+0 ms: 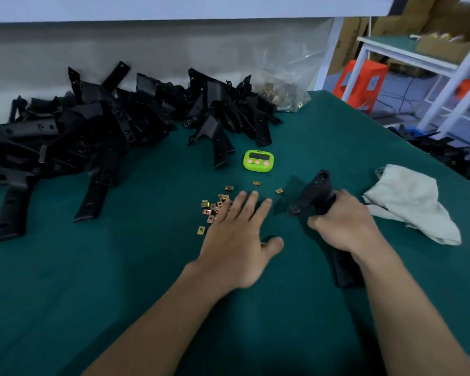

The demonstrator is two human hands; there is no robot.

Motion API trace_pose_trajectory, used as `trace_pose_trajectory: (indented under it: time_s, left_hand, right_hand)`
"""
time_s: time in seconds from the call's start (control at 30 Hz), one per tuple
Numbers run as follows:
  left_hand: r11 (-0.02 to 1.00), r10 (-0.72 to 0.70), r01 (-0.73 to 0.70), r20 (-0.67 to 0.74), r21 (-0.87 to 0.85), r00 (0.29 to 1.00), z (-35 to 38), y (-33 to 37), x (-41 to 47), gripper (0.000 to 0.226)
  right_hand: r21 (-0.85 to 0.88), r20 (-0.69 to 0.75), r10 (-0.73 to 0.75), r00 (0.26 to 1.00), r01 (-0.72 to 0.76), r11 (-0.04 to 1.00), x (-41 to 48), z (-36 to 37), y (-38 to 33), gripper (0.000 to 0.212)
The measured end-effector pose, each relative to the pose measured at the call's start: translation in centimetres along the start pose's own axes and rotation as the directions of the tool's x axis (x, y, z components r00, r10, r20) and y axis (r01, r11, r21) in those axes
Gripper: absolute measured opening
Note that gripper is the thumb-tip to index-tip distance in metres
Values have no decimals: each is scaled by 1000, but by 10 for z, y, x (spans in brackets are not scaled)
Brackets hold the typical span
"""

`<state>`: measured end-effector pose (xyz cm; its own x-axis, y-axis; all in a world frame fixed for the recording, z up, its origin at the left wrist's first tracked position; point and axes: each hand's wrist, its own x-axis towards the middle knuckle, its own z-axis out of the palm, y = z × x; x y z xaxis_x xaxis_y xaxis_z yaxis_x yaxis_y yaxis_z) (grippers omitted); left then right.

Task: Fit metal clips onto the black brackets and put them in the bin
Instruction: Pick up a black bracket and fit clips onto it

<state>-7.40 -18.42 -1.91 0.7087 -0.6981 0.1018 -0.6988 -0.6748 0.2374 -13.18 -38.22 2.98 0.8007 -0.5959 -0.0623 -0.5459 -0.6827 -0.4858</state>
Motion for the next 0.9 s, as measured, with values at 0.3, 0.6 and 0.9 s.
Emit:
trace_pose_trajectory:
  time_s: [0.3, 0.6, 0.9]
  left_hand:
    - [937, -126, 57, -179, -345, 976, -36, -53, 1, 27]
    - [895, -314, 170, -312, -412, 897, -50, -80, -40, 7]
    - [742, -559, 256, -362, -619, 746, -55, -81, -51, 32]
  right_hand:
    - [58, 196, -431, 881, 429, 902, -37, 52, -67, 40]
    - [300, 85, -590, 803, 544, 783, -9, 60, -118, 23]
    - [-134, 46, -679, 732, 679, 722, -20, 62, -113, 36]
